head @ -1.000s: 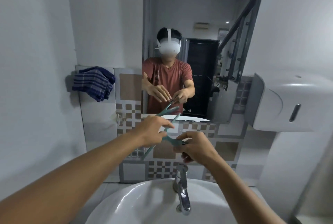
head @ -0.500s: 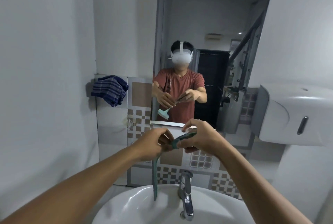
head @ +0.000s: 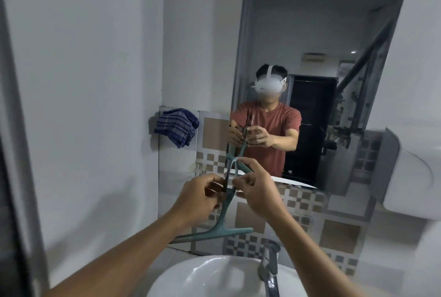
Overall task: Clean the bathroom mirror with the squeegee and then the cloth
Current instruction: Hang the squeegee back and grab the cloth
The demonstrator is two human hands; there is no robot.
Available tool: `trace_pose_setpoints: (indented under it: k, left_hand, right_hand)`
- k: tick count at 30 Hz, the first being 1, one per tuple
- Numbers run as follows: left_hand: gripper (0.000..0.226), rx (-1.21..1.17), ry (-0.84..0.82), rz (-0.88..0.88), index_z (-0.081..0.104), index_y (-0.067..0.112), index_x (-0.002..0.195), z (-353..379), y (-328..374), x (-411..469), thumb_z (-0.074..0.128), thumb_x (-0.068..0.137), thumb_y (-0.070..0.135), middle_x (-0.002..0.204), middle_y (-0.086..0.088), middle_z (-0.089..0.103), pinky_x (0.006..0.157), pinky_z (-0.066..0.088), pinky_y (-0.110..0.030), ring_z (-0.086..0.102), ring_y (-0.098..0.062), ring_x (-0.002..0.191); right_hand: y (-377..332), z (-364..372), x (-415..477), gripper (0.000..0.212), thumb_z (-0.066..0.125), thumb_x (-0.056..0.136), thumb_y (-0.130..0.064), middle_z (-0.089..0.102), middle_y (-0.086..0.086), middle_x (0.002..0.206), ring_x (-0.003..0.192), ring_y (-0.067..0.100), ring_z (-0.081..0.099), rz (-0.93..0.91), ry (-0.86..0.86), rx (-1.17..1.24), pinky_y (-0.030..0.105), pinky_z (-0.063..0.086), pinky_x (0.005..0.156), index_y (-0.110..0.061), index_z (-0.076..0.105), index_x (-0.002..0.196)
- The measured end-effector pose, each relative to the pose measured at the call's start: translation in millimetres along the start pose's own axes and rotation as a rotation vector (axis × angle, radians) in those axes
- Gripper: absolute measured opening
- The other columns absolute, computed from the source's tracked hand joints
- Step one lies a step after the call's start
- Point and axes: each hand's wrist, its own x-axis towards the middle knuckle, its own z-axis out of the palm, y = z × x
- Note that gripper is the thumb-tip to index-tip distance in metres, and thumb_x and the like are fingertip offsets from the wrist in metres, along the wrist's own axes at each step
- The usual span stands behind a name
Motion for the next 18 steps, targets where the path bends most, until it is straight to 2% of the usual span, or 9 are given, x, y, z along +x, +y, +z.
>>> trace_pose_setpoints:
  k: [2, 7, 9, 12, 16, 18]
  left_hand:
    - [0.037, -0.021, 0.047, -0.006, 0.060, 0.022, 0.117, -5, -3, 0, 0.070, 0.088, 0.002, 0.102, 0.001, 0.073, 0.076, 0.063, -0.040, 0.073, -0.017, 0.091]
    - [0.067, 0.069, 0.099, 0.042, 0.043, 0.035, 0.137, -19, -16, 4, 0.069, 0.087, -0.002, 0.100, 0.009, 0.066, 0.076, 0.063, -0.039, 0.071, -0.018, 0.091]
    - [0.075, 0.088, 0.113, 0.044, 0.040, 0.039, 0.141, -28, -25, 8, 0.070, 0.086, -0.004, 0.100, 0.006, 0.066, 0.076, 0.063, -0.038, 0.071, -0.017, 0.090]
    - [0.081, 0.134, 0.132, 0.038, 0.038, 0.044, 0.142, -39, -40, 18, 0.069, 0.086, -0.005, 0.100, 0.004, 0.065, 0.075, 0.063, -0.035, 0.069, -0.017, 0.089]
    - [0.083, 0.164, 0.142, 0.018, 0.038, 0.047, 0.141, -49, -61, 36, 0.070, 0.085, -0.005, 0.102, 0.002, 0.064, 0.076, 0.063, -0.036, 0.068, -0.019, 0.091]
    - [0.083, 0.166, 0.148, 0.009, 0.039, 0.048, 0.140, -52, -73, 47, 0.071, 0.084, -0.006, 0.103, -0.001, 0.063, 0.074, 0.063, -0.037, 0.068, -0.022, 0.091]
  right_hand:
    - [5, 12, 7, 0.044, 0.066, 0.096, -0.009, 0.073, 0.010, 0.085, 0.083, 0.022, 0.073, -0.006, -0.015, 0.005, 0.048, 0.062, 0.080, -0.043, 0.054, 0.121]
    - [13, 39, 24, 0.045, 0.063, 0.097, -0.009, 0.071, 0.011, 0.087, 0.083, 0.023, 0.073, -0.029, -0.059, -0.003, 0.049, 0.062, 0.078, -0.038, 0.054, 0.130]
    - [15, 49, 32, 0.047, 0.063, 0.097, -0.008, 0.070, 0.006, 0.089, 0.084, 0.019, 0.071, -0.027, -0.084, -0.031, 0.042, 0.063, 0.078, -0.035, 0.053, 0.135]
    - [16, 61, 43, 0.056, 0.064, 0.097, -0.009, 0.069, -0.002, 0.092, 0.084, 0.009, 0.069, -0.045, -0.133, -0.114, 0.024, 0.060, 0.073, -0.040, 0.046, 0.140]
    - [27, 78, 66, 0.068, 0.067, 0.093, -0.006, 0.066, -0.007, 0.099, 0.090, 0.006, 0.067, -0.051, -0.162, -0.194, 0.024, 0.059, 0.078, -0.041, 0.042, 0.146]
    - [32, 85, 78, 0.071, 0.069, 0.091, -0.007, 0.063, -0.011, 0.100, 0.090, 0.002, 0.063, -0.061, -0.176, -0.240, 0.017, 0.055, 0.070, -0.042, 0.040, 0.146]
